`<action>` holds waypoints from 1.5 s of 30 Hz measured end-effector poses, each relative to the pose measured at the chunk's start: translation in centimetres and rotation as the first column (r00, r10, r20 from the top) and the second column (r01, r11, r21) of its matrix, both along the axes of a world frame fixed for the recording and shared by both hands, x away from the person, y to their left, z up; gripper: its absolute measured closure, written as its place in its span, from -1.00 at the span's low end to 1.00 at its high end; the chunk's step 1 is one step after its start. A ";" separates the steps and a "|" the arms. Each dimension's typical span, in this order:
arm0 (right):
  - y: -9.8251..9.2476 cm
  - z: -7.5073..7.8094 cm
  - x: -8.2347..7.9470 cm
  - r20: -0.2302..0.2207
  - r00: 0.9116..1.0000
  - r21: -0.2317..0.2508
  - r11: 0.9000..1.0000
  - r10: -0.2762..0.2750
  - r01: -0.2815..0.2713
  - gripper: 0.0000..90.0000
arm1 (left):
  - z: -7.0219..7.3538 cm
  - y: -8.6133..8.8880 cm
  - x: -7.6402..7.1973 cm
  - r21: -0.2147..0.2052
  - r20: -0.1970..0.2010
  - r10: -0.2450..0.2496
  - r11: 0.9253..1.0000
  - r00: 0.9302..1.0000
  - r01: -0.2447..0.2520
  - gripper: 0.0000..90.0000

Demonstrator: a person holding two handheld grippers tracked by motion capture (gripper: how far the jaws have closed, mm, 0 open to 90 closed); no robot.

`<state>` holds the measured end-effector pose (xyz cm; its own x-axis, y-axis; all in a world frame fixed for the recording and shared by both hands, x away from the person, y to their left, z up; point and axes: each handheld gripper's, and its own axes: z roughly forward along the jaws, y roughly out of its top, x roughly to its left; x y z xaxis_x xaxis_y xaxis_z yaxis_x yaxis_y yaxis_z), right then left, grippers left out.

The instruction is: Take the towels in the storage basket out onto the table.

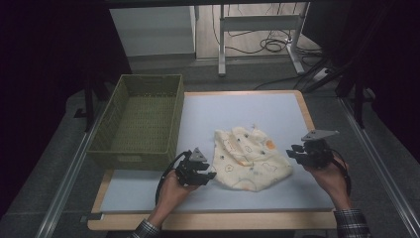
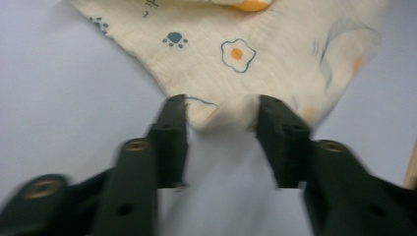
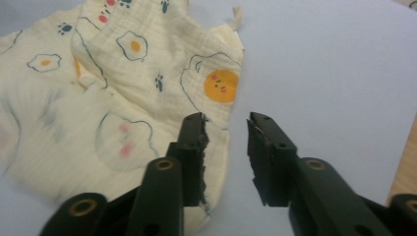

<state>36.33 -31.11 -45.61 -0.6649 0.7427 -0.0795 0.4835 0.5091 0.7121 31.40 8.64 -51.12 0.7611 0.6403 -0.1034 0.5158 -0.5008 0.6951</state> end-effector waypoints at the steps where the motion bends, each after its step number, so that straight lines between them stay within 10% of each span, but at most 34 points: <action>1: -0.3 -0.1 -0.2 -0.001 1.000 0.007 1.000 -0.007 0.007 0.41 | 0.1 0.0 -0.1 -0.003 0.004 0.001 1.000 1.000 -0.001 0.08; 13: -2.4 -3.3 -3.9 -0.082 0.996 0.054 0.998 0.036 -0.031 0.13 | -1.2 -1.6 0.9 0.026 0.055 0.041 0.999 0.998 -0.042 -0.52; 21: -0.2 -5.0 -4.5 -0.042 0.994 0.034 0.994 0.102 -0.101 0.01 | -3.3 -2.0 2.0 0.028 0.044 0.096 0.995 0.994 -0.097 -0.87; 26: 1.2 -6.1 -3.9 -0.002 0.993 -0.057 0.992 0.114 -0.114 0.62 | -3.4 -2.1 1.9 0.036 0.052 0.093 0.995 0.994 -0.095 -0.88; 28: 1.5 -6.0 -3.8 -0.005 0.992 -0.054 0.990 0.128 -0.128 0.93 | -3.4 -2.1 1.9 0.035 0.052 0.094 0.995 0.994 -0.096 -0.88; 38: 2.6 -1.0 -3.9 0.023 0.989 -0.056 0.987 0.149 -0.147 0.95 | -3.4 -2.1 1.9 0.037 0.053 0.094 0.995 0.994 -0.096 -0.88; 45: 8.0 -0.2 0.6 -0.008 0.981 -0.133 0.972 0.196 -0.195 0.82 | -3.5 -2.1 1.9 0.037 0.057 0.095 0.995 0.994 -0.098 -0.88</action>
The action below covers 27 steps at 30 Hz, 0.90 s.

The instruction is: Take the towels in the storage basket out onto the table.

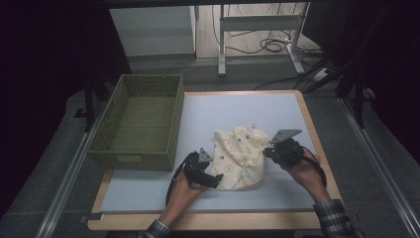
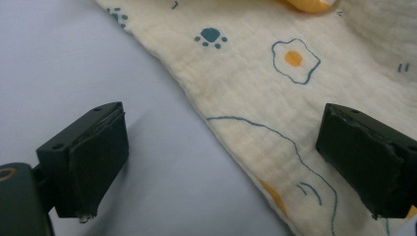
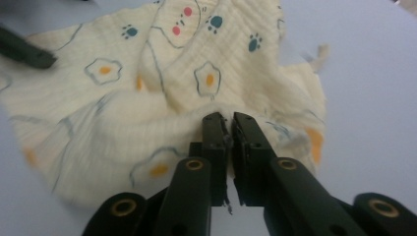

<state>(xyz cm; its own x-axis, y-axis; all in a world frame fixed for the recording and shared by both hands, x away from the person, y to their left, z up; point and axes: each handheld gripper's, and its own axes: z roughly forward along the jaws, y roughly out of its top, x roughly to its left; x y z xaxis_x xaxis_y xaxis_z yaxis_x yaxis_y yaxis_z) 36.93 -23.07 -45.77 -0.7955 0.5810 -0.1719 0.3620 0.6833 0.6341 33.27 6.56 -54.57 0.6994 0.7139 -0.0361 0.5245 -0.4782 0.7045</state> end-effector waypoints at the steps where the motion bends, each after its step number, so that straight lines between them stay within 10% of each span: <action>1: 0.7 -0.4 0.7 -0.009 1.000 0.001 1.000 0.000 0.000 0.78 | 0.0 0.0 0.0 0.000 0.000 0.000 1.000 1.000 0.000 -0.88; 9: 5.1 -3.5 3.5 -0.086 0.996 0.013 1.000 0.019 -0.018 0.49 | 0.0 0.0 -0.1 -0.001 0.002 0.001 1.000 1.000 -0.001 -0.87; 14: 4.4 -3.0 3.2 -0.080 0.997 0.020 1.000 -0.001 0.002 0.39 | 0.0 0.0 -0.1 0.001 0.005 0.000 1.000 1.000 0.000 -0.87; 19: -0.1 -0.5 0.6 -0.056 0.997 0.072 0.996 -0.049 0.053 0.32 | 0.0 0.0 0.0 0.003 0.006 -0.001 1.000 1.000 0.001 -0.87; 27: -6.5 -0.6 -3.0 -0.066 0.987 0.089 0.985 -0.144 0.150 0.33 | 0.0 0.0 -0.1 -0.002 0.002 0.002 1.000 1.000 -0.002 -0.87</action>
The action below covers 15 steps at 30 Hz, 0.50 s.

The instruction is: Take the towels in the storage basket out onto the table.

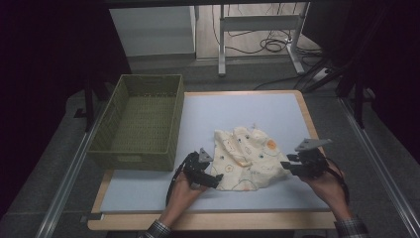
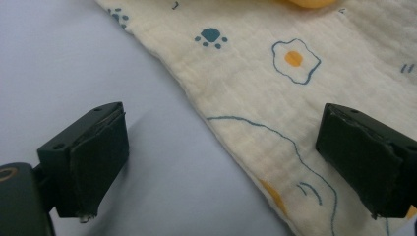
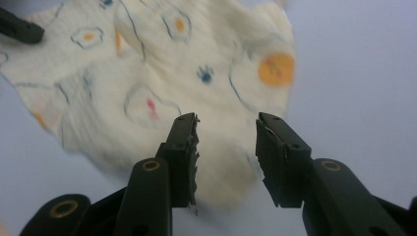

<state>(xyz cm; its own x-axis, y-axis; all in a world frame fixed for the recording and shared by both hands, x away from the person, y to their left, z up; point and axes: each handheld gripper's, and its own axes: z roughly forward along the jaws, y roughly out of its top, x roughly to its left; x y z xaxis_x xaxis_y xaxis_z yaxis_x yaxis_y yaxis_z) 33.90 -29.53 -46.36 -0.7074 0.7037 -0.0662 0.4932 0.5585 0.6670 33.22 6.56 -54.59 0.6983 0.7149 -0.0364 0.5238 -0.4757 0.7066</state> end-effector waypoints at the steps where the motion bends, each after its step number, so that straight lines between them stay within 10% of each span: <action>1: -1.8 -0.7 -0.9 -0.017 1.000 0.020 0.999 -0.024 0.025 0.31 | 0.0 0.0 0.0 0.002 -0.001 0.000 1.000 1.000 0.000 -0.87; 10: -3.4 -4.2 -1.7 -0.069 0.998 0.096 0.995 0.012 -0.005 0.17 | 0.0 0.0 0.0 0.000 -0.001 0.001 1.000 1.000 -0.001 -0.87; 15: -2.0 -3.7 -1.3 -0.049 0.995 0.127 0.989 0.083 -0.076 0.82 | 0.0 0.0 0.0 0.002 0.002 -0.001 1.000 1.000 0.001 -0.87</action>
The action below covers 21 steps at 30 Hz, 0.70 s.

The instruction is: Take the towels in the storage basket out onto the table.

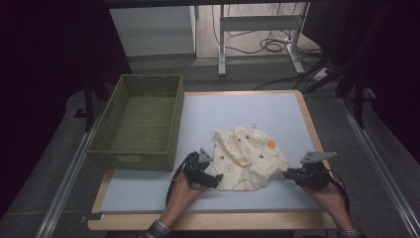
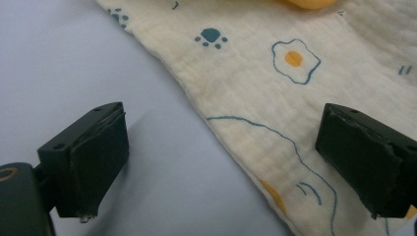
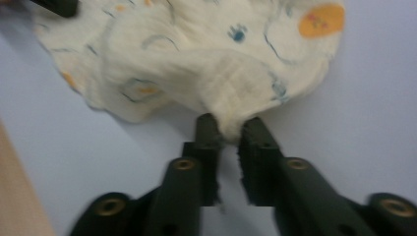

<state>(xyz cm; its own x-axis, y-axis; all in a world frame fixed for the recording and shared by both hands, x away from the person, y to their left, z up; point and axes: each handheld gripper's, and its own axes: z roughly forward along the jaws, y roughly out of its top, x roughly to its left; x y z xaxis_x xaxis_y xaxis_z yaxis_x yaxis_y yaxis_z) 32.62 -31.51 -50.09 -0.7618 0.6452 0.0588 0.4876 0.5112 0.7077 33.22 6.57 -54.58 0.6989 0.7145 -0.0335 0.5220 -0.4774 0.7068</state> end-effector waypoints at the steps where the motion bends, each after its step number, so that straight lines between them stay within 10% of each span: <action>1: 0.0 0.0 0.0 0.000 1.000 0.000 1.000 0.000 0.000 0.82 | 0.0 0.0 0.0 0.000 0.000 0.000 1.000 1.000 0.000 -0.87; 6: 0.4 3.7 -1.2 0.037 0.999 0.005 1.000 0.020 -0.020 0.88 | 0.0 0.0 0.0 0.002 0.000 -0.001 1.000 1.000 0.001 -0.87; 9: 0.1 6.3 -2.2 0.045 0.999 -0.034 0.999 -0.017 0.019 0.55 | 0.0 0.0 0.0 -0.001 -0.004 0.001 1.000 1.000 -0.001 -0.87; 21: -1.7 3.7 -1.9 0.033 0.995 -0.073 0.993 -0.092 0.094 0.43 | 0.4 0.2 0.2 0.002 -0.022 -0.007 1.000 1.000 0.007 -0.80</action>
<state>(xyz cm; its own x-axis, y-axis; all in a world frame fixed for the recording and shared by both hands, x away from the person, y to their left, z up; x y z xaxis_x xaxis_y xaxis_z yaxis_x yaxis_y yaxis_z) 30.72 -33.21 -46.37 -0.6986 0.7153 -0.0136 0.5155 0.5164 0.6838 33.38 6.77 -54.18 0.7032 0.7093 -0.0476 0.5337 -0.4825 0.6945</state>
